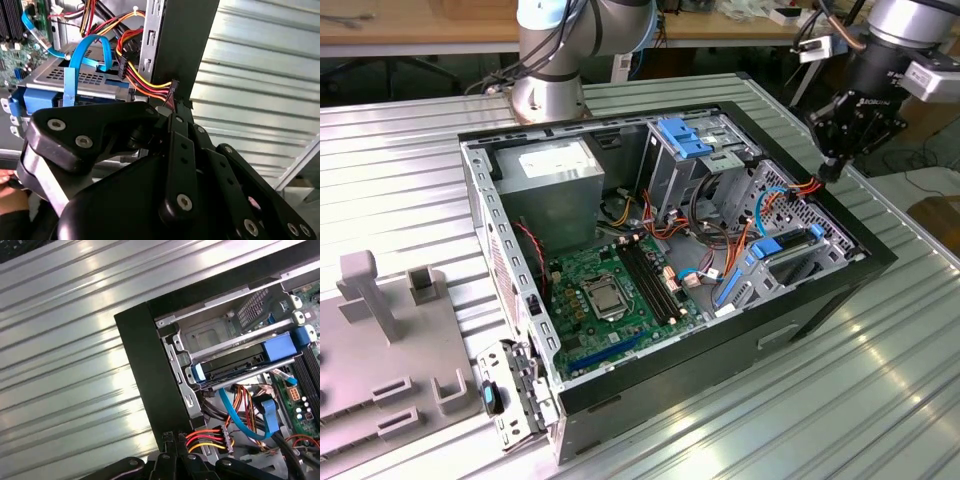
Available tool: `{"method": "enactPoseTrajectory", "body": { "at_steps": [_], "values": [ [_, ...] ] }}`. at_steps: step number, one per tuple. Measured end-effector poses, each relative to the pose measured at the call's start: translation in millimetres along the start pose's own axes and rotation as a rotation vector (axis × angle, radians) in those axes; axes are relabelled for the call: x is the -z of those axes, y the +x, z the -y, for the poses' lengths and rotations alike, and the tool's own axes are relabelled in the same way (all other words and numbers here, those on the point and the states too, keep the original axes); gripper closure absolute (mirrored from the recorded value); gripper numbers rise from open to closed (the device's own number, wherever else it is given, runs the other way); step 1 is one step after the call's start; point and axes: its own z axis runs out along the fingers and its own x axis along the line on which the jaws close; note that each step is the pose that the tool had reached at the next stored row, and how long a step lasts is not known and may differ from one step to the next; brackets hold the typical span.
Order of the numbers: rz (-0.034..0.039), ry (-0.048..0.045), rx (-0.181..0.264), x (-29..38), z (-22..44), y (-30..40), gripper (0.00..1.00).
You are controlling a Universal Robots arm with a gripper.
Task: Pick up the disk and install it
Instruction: 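Insert the first disk wire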
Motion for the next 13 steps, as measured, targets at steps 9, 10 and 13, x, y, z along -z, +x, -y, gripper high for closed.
{"method": "enactPoseTrajectory", "body": {
  "at_steps": [9, 10, 13],
  "values": [
    [-0.0108, 0.0161, 0.159, 0.3, -0.7, -4.7, 0.89],
    [-0.0112, 0.0170, 0.166, 0.3, -0.9, -5.1, 0.89],
    [-0.0119, 0.0191, 0.179, 0.4, -1.3, -6.2, 0.89]
  ]
}}
